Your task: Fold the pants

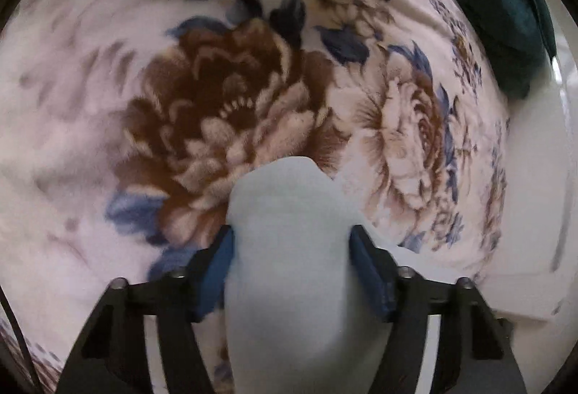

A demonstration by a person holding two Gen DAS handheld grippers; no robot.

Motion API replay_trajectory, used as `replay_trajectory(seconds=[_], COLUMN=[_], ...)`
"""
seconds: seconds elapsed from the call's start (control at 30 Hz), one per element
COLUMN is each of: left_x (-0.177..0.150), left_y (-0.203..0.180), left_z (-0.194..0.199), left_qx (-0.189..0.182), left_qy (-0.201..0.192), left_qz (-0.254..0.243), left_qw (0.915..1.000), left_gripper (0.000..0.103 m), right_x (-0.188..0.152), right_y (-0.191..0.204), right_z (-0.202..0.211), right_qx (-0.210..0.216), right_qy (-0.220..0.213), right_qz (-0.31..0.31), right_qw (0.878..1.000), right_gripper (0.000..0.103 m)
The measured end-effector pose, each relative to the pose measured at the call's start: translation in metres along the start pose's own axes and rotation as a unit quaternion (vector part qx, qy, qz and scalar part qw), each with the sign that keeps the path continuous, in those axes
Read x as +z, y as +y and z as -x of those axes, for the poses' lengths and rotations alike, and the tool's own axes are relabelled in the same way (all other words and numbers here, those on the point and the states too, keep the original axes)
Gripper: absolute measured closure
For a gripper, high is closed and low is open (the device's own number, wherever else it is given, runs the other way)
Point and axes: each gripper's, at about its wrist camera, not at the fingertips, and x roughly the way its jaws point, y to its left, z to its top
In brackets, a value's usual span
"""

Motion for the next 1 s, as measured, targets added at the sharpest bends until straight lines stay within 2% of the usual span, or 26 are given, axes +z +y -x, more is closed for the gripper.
replay_trajectory(seconds=[0.1, 0.13, 0.17, 0.2, 0.23, 0.33, 0.37, 0.47, 0.6, 0.73, 0.8, 0.9, 0.93, 0.97, 1.0], left_x=[-0.008, -0.009, -0.01, -0.008, -0.008, -0.01, -0.012, -0.023, -0.058, -0.11, -0.135, -0.157, -0.163, -0.168, -0.17], left_y=[0.001, 0.002, 0.005, 0.007, 0.01, 0.004, -0.001, -0.016, -0.038, -0.059, -0.068, -0.076, -0.075, -0.074, -0.073], left_z=[0.001, 0.001, 0.001, 0.001, 0.001, 0.002, 0.007, 0.035, 0.079, 0.099, 0.094, 0.075, 0.07, 0.068, 0.068], left_qx=[0.003, 0.001, -0.001, 0.002, 0.007, 0.027, 0.031, 0.05, 0.079, 0.072, 0.077, 0.086, 0.088, 0.099, 0.105], left_qy=[-0.013, -0.014, -0.015, -0.014, -0.013, -0.019, -0.023, -0.052, -0.093, -0.098, -0.086, -0.064, -0.063, -0.071, -0.074], left_qz=[-0.01, -0.007, -0.006, -0.013, -0.02, -0.045, -0.051, -0.075, -0.107, -0.133, -0.151, -0.166, -0.168, -0.172, -0.174], left_qw=[0.9999, 0.9999, 0.9999, 0.9998, 0.9997, 0.9985, 0.9979, 0.9946, 0.9867, 0.9836, 0.9818, 0.9803, 0.9798, 0.9776, 0.9764], left_gripper=[0.05, 0.051, 0.052, 0.052, 0.052, 0.049, 0.049, 0.051, 0.05, 0.05, 0.05, 0.048, 0.045, 0.045, 0.045], right_x=[-0.014, -0.02, -0.029, -0.034, -0.037, -0.042, -0.042, -0.045, -0.043, -0.044, -0.045, -0.055, -0.05, -0.053, -0.049], right_y=[-0.009, -0.007, -0.007, -0.007, -0.008, 0.004, 0.011, 0.035, 0.064, 0.059, 0.052, 0.047, 0.048, 0.045, 0.046], right_z=[0.0, -0.005, -0.013, -0.017, -0.016, 0.007, 0.007, 0.01, 0.014, 0.009, 0.018, 0.037, 0.035, 0.035, 0.031], right_qx=[0.043, 0.049, 0.037, 0.018, 0.004, -0.06, -0.069, -0.064, -0.094, -0.162, -0.164, -0.122, -0.112, -0.107, -0.102], right_qy=[0.011, 0.023, 0.037, 0.037, 0.029, -0.027, -0.024, -0.014, -0.048, -0.055, -0.068, -0.09, -0.089, -0.092, -0.096], right_qz=[-0.02, -0.016, -0.008, -0.008, -0.014, 0.014, 0.03, 0.054, 0.098, 0.075, 0.069, 0.053, 0.054, 0.054, 0.053], right_qw=[0.999, 0.998, 0.999, 0.999, 0.999, 0.998, 0.997, 0.996, 0.99, 0.982, 0.982, 0.987, 0.988, 0.988, 0.989], right_gripper=[0.025, 0.032, 0.051, 0.065, 0.066, 0.066, 0.065, 0.049, 0.046, 0.046, 0.046, 0.043, 0.045, 0.057, 0.08])
